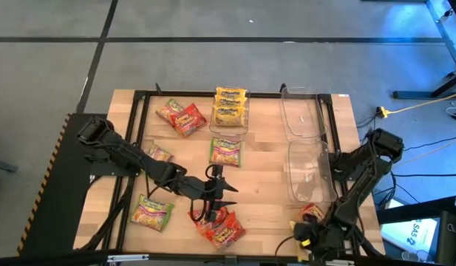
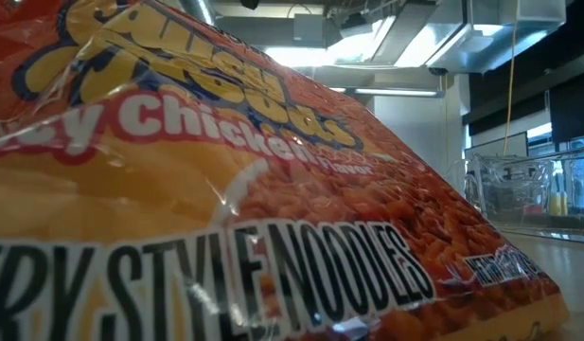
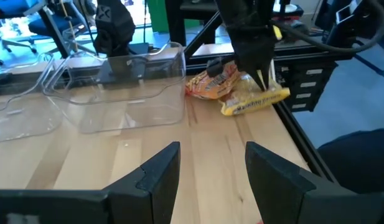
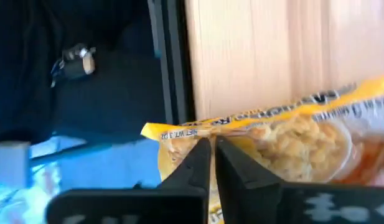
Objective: Sort Maruchan noodles
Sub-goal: Put the yellow noodle pack into the top left transparent bin
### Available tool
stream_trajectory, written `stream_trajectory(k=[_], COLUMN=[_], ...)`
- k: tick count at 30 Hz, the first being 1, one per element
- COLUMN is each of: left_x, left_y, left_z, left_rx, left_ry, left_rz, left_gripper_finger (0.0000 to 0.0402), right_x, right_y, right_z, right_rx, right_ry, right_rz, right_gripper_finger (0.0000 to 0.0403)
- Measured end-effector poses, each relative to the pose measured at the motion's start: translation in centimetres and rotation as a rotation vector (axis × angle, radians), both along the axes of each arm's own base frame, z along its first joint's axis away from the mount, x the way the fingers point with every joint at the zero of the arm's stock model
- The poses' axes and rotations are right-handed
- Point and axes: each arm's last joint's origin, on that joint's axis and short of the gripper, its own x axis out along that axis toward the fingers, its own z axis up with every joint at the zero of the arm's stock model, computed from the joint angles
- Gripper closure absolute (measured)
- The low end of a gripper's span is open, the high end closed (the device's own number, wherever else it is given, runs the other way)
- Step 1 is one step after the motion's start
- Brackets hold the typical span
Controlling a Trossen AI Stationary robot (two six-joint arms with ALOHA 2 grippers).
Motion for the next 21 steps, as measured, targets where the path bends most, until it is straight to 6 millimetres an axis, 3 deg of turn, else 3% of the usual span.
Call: stream_trajectory(k=[11,17,21], left_x=[0.0,0.0,0.0], left_y=[0.1,0.1,0.1], left_z=[0.0,0.0,0.0], left_rx=[0.002,0.002,0.002], left_ry=[0.002,0.002,0.002], left_rz=[0.002,0.003,0.003], left_gripper_finger=[0.0227,0.0227,0.0227], right_x=[5.4,8.4,9.3], right_y=[-3.6,-6.6,-8.1], right_z=[-1.9,-1.7,-0.8], right_rx=[-0.363,-0.551,-0.591], right_ry=[-0.274,-0.366,-0.38], right_rz=[-0.004,-0.055,-0.022], right_gripper_finger=[0.0395,0.0395,0.0395])
